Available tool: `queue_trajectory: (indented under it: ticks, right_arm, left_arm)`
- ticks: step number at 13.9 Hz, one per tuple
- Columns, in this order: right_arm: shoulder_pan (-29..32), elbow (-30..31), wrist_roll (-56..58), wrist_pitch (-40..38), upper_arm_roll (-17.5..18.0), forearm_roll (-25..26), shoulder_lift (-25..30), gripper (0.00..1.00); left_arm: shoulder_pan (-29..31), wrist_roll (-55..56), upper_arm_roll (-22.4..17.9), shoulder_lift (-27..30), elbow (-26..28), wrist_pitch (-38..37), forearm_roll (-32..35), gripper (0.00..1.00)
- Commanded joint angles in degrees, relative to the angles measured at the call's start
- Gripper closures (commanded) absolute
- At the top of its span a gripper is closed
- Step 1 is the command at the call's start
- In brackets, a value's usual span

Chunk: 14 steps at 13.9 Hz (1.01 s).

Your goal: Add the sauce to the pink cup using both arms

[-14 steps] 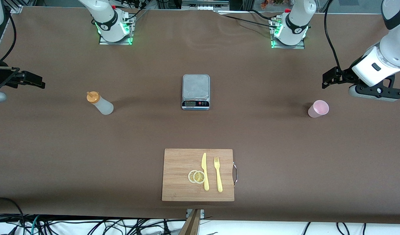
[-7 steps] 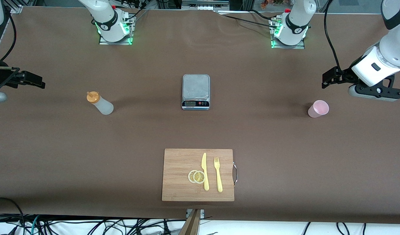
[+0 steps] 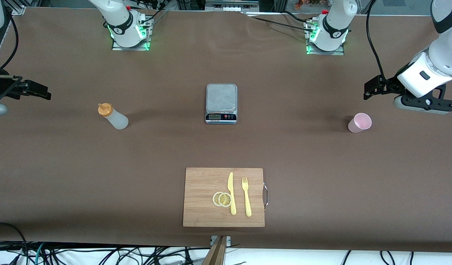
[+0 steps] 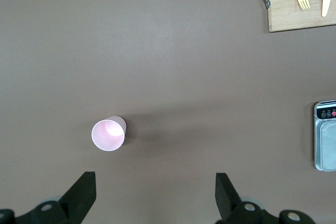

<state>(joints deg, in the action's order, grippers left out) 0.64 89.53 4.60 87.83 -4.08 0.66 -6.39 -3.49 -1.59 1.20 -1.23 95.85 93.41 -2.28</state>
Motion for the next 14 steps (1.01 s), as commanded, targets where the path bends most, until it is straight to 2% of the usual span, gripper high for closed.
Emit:
queue_trajectory:
  ticks: [1,4,7,8,9,11,14]
  right_arm:
    - [0.2,-0.9,0.0,-0.5,-0.1,0.2,-0.2,0.00]
    - [0.2,-0.9,0.0,-0.5,-0.1,0.1,-0.2,0.00]
    - [0.2,-0.9,0.0,-0.5,-0.1,0.1,-0.3,0.00]
    - [0.2,-0.9,0.0,-0.5,-0.1,0.0,-0.3,0.00]
    - [0.2,-0.9,0.0,-0.5,-0.1,0.1,-0.3,0.00]
    - [0.2,-0.9,0.0,-0.5,-0.1,0.0,-0.3,0.00]
    - [0.2,-0.9,-0.1,-0.5,-0.1,0.1,-0.3,0.00]
  left_arm:
    - [-0.1,0.3,-0.1,-0.5,-1.5,-1.3,1.2,0.00]
    - [2.1,-0.8,-0.2,-2.6,-0.8,-1.7,1.7,0.00]
    - [3.5,-4.6,-0.1,-5.9,-0.4,-1.2,8.9,0.00]
    - [5.2,-6.9,-0.1,-7.5,-0.1,-0.8,9.0,0.01]
    - [6.5,-9.2,-0.1,-8.4,0.9,1.7,9.0,0.01]
    - [8.5,-14.5,-0.1,-8.2,7.7,9.7,10.6,0.01]
    - [11.4,-20.3,-0.1,-8.7,14.7,19.5,11.8,0.01]
